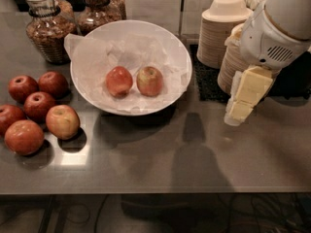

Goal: Pick apple from white bowl

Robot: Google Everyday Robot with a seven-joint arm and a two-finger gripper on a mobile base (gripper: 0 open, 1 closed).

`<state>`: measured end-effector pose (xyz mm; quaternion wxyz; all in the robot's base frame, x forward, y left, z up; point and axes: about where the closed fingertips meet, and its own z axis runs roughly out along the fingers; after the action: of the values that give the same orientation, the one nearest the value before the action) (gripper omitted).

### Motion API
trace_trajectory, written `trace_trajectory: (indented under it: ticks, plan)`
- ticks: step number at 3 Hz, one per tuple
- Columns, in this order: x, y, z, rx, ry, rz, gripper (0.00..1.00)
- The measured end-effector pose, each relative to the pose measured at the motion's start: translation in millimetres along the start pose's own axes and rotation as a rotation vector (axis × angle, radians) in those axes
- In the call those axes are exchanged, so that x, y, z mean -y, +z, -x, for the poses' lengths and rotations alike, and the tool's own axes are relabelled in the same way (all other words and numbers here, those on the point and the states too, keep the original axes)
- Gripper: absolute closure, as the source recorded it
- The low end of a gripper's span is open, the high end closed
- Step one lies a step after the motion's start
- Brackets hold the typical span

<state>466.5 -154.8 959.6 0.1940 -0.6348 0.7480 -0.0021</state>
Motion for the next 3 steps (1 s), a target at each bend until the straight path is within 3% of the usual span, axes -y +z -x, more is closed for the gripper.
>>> trace_trajectory:
  ticks: [1,2,3]
  plan:
    - [1.4,9.7,26.7,0.064,-0.083,-0.013,0.26]
    - [-0.7,11.8,51.9,0.164,-0.191,-0.015,0.29]
    - [-2.0,10.9,54.6,0.171,-0.220,-0.016,0.27]
